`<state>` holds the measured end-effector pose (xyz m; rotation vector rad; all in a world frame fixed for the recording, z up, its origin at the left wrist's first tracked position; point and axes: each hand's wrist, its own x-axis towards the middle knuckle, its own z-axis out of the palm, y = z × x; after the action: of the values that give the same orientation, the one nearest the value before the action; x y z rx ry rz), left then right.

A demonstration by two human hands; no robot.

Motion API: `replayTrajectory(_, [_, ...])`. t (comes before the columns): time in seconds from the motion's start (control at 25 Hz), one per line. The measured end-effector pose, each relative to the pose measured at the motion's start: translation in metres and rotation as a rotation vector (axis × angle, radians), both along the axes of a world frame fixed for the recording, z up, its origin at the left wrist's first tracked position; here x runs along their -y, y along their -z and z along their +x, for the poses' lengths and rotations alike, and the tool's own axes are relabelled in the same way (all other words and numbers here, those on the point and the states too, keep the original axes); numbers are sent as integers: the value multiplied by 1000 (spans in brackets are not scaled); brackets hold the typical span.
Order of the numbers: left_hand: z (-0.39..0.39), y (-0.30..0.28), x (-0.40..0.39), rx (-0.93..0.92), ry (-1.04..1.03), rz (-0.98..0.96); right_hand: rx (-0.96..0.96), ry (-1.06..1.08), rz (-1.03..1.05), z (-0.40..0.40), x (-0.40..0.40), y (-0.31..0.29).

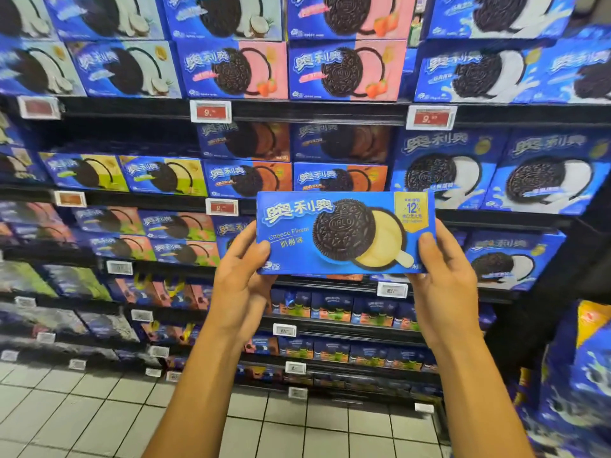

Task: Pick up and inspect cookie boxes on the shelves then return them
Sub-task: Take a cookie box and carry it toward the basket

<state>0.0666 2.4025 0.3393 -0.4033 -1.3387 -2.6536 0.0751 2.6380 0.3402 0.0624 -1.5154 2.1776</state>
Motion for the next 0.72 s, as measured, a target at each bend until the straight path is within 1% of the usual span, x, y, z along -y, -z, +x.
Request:
replayTrajectory(0.16, [5, 11, 0, -50, -7, -9, 76, -12, 46, -10, -1, 18])
replayTrajectory(0.24, [7, 13, -2, -134, -54, -85, 140, -37, -1, -18, 1, 26])
replayTrajectory(0.4, [15, 20, -4, -289, -101, -216, 211, -50, -122, -29, 3, 37])
replayTrajectory(0.52, [17, 21, -3, -364, -77, -263, 235, -78, -129, -28, 4, 41])
replayTrajectory(0.72, [15, 21, 6, -356, -80, -312, 161, -92, -116, -21, 6, 35])
